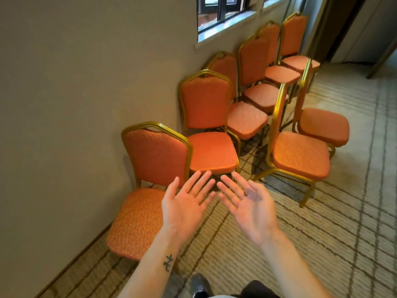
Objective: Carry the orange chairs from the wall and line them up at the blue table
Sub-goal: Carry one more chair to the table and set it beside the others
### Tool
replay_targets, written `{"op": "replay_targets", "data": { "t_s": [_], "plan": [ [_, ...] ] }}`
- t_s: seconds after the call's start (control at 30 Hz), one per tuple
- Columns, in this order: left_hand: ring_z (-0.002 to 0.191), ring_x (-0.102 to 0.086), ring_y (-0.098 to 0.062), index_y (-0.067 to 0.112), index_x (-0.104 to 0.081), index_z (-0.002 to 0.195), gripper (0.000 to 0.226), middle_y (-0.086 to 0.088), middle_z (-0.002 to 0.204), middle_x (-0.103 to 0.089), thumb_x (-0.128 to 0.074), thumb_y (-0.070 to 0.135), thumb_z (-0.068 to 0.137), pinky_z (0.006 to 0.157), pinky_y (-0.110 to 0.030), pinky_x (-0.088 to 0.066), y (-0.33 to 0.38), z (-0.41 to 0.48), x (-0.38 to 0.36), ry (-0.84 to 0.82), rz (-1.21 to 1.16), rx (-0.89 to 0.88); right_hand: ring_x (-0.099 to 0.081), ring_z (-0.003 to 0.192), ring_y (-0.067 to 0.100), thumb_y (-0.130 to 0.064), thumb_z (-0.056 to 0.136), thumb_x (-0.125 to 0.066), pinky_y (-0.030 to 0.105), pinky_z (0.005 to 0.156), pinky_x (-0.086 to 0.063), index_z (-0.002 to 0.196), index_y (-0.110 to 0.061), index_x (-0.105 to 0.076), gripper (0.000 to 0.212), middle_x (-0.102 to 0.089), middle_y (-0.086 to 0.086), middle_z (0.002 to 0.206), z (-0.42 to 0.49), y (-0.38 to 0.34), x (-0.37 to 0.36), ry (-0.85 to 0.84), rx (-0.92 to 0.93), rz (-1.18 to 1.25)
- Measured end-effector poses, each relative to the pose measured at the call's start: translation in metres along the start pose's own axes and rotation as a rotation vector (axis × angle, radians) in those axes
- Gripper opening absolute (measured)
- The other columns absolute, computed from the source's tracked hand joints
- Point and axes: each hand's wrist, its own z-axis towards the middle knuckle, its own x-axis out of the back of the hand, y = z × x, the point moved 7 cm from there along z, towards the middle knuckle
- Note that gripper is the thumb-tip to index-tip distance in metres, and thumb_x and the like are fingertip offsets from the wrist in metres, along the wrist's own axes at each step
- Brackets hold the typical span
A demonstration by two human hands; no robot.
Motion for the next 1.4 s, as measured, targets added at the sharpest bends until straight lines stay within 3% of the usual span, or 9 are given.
{"op": "replay_targets", "data": {
  "t_s": [0.27,0.47,0.7,0.83,1.1,1.4],
  "plan": [
    [0.135,-0.055,-0.037,0.005,-0.049,0.147,0.065,-0.02,0.143,-0.06,-0.041,0.049,0.1,0.12,-0.053,-0.031,0.034,0.107,-0.008,0.129,-0.043,-0.094,-0.064,0.121,0.037,-0.031,0.104,-0.042,0.051,0.109,-0.043,0.141,-0.01,-0.052,0.044,-0.066,0.019,0.132,0.128,-0.043,-0.014,0.007,-0.1,-0.059],
    [0.136,-0.053,-0.039,0.005,-0.048,0.147,0.068,-0.021,0.143,-0.059,-0.045,0.049,0.096,0.121,-0.054,-0.029,0.059,0.193,-0.037,0.197,-0.111,-0.223,-0.064,0.121,0.035,-0.031,0.103,-0.044,0.05,0.109,-0.043,0.141,-0.01,-0.053,0.044,-0.066,0.018,0.132,0.244,-0.082,-0.04,-0.087,-0.239,-0.126],
    [0.135,-0.054,-0.041,0.003,-0.048,0.146,0.068,-0.023,0.144,-0.057,-0.038,0.054,0.103,0.122,-0.055,-0.028,0.09,0.248,-0.057,0.268,-0.235,-0.358,-0.063,0.123,0.035,-0.032,0.101,-0.045,0.05,0.114,-0.039,0.141,-0.011,-0.053,0.046,-0.066,0.017,0.133,0.343,-0.109,-0.097,-0.178,-0.359,-0.241],
    [0.132,-0.057,-0.04,0.003,-0.052,0.143,0.067,-0.023,0.14,-0.061,-0.037,0.054,0.103,0.118,-0.055,-0.034,0.111,0.265,-0.049,0.357,-0.305,-0.404,-0.064,0.123,0.033,-0.031,0.101,-0.044,0.048,0.11,-0.043,0.141,-0.011,-0.053,0.045,-0.066,0.015,0.132,0.382,-0.097,-0.128,-0.245,-0.431,-0.32],
    [0.137,-0.051,-0.038,0.004,-0.05,0.144,0.065,-0.022,0.139,-0.062,-0.036,0.052,0.103,0.121,-0.053,-0.029,0.167,0.315,-0.014,0.417,-0.415,-0.446,-0.066,0.12,0.033,-0.03,0.101,-0.042,0.046,0.107,-0.046,0.139,-0.01,-0.054,0.044,-0.068,0.016,0.129,0.45,-0.043,-0.185,-0.304,-0.543,-0.462],
    [0.129,-0.059,-0.035,0.003,-0.054,0.14,0.062,-0.02,0.133,-0.067,-0.036,0.051,0.105,0.109,-0.05,-0.043,0.213,0.351,0.013,0.585,-0.506,-0.557,-0.069,0.115,0.031,-0.026,0.103,-0.039,0.043,0.098,-0.05,0.142,-0.006,-0.049,0.044,-0.07,0.016,0.126,0.526,0.011,-0.236,-0.361,-0.671,-0.647]
  ]
}}
